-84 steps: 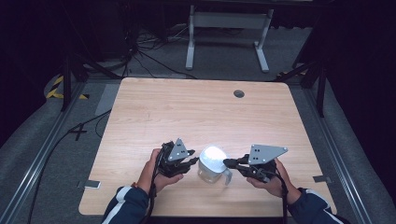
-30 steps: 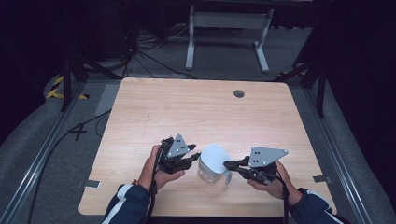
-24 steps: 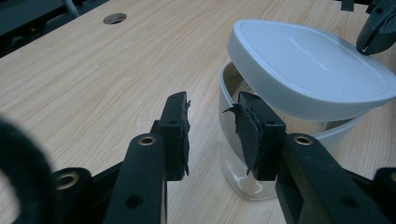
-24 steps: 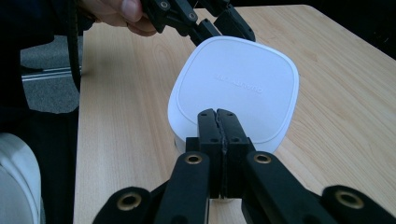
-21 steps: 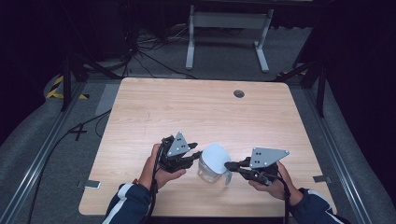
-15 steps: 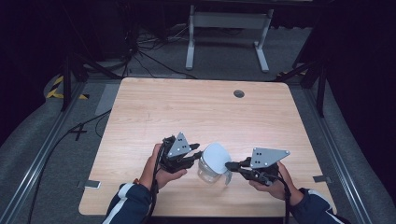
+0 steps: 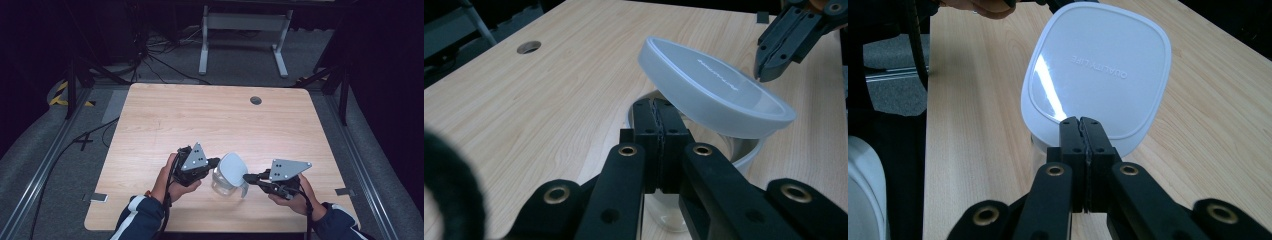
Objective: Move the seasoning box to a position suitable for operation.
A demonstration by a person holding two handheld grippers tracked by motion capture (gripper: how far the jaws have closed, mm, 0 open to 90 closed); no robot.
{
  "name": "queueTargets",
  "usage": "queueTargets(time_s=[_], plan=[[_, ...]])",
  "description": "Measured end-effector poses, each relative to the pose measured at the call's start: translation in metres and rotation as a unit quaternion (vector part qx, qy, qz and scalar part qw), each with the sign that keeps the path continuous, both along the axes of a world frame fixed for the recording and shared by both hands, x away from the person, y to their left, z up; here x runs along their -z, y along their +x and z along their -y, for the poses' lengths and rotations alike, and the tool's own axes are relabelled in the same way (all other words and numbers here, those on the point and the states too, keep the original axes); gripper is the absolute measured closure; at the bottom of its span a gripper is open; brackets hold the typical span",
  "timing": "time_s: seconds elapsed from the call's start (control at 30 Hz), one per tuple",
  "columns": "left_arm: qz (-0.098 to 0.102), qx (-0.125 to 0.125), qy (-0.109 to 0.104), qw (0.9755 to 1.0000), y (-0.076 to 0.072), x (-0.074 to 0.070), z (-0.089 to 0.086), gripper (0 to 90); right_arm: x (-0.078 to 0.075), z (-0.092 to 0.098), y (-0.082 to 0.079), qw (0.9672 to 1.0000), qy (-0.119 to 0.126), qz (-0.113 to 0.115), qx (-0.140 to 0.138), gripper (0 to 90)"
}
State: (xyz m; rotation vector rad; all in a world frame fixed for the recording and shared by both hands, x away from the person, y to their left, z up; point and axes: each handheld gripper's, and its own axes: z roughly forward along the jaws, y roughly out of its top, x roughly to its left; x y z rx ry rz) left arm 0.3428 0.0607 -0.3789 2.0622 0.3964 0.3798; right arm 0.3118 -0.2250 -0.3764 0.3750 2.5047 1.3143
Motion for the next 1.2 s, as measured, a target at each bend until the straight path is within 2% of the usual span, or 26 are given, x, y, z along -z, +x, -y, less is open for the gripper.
queueTargets(time_s=[0.33, 0.4, 0.6, 0.73, 0.9, 1.03, 1.13, 1.2], plan=[[0.006, 0.022, -0.005, 0.9997, -0.001, -0.007, 0.009, 88.4, 0.000, 0.008, -0.003, 0.9999, -0.001, 0.002, 0.015, 89.9], [0.012, 0.028, 0.000, 0.9995, -0.001, -0.009, 0.010, 88.4, 0.000, 0.010, -0.003, 0.9998, 0.000, 0.002, 0.020, 89.9], [0.014, 0.038, -0.009, 0.9992, -0.003, -0.014, 0.015, 87.7, 0.001, 0.016, -0.004, 0.9996, 0.000, 0.001, 0.029, 89.8], [0.023, 0.047, -0.007, 0.9986, -0.004, -0.018, 0.021, 87.0, 0.002, 0.022, -0.005, 0.9992, -0.003, -0.001, 0.039, 89.8], [0.034, 0.060, 0.003, 0.9976, -0.005, -0.022, 0.032, 86.6, 0.003, 0.031, -0.009, 0.9985, -0.003, -0.001, 0.054, 89.7], [0.030, 0.074, 0.003, 0.9968, -0.008, -0.023, 0.041, 86.5, 0.003, 0.036, -0.010, 0.9980, -0.004, -0.002, 0.063, 89.7], [0.040, 0.081, 0.019, 0.9957, -0.009, -0.023, 0.048, 85.8, 0.003, 0.040, -0.012, 0.9975, -0.002, -0.003, 0.070, 89.7], [0.041, 0.088, 0.021, 0.9951, -0.010, -0.022, 0.052, 85.7, 0.003, 0.042, -0.013, 0.9973, -0.003, -0.002, 0.073, 89.8]])
